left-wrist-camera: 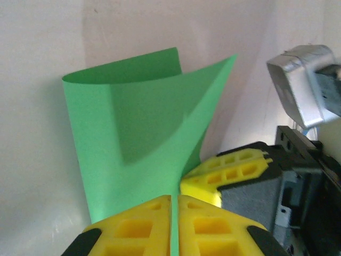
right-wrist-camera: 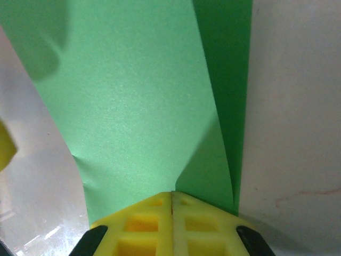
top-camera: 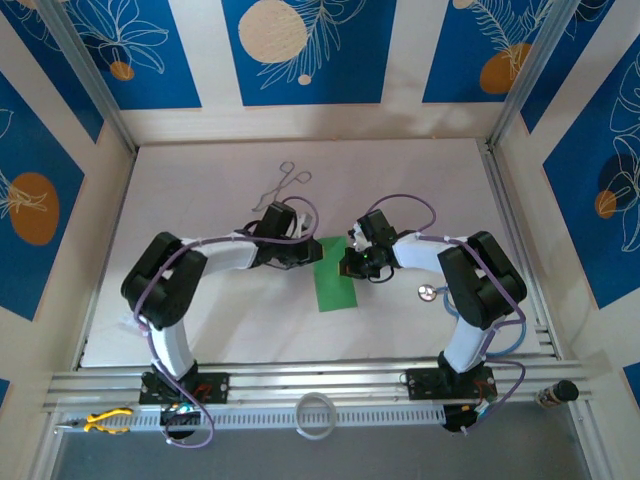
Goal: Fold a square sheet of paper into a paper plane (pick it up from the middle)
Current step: First fold the square sheet of paper in half at the center of the table.
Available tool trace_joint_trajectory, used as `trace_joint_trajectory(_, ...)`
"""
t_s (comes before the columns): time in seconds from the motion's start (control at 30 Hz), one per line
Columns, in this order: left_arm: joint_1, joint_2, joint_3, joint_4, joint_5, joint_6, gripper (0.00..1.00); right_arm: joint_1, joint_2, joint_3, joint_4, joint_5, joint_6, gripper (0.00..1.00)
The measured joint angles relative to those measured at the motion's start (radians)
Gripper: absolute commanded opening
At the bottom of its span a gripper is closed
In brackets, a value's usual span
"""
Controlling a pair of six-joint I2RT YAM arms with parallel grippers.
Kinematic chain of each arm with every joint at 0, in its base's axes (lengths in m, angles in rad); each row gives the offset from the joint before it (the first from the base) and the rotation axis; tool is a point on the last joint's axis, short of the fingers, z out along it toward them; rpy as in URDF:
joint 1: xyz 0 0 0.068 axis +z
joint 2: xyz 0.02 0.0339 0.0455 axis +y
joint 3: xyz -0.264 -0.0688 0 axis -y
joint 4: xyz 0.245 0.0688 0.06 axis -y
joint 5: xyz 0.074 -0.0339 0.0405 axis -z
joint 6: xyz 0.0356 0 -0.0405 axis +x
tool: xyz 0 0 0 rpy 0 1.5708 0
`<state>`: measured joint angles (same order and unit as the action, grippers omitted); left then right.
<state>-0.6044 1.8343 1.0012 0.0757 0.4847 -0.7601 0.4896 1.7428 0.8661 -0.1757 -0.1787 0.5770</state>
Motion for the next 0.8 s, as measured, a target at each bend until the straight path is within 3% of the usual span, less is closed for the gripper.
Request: trace_joint_trajectory(0.8, 0.014, 0.093, 0.007, -0.001, 0.031, 0.046, 0.14, 0.0, 0.001, 0.002, -0.008, 0.004, 0.0, 0.0)
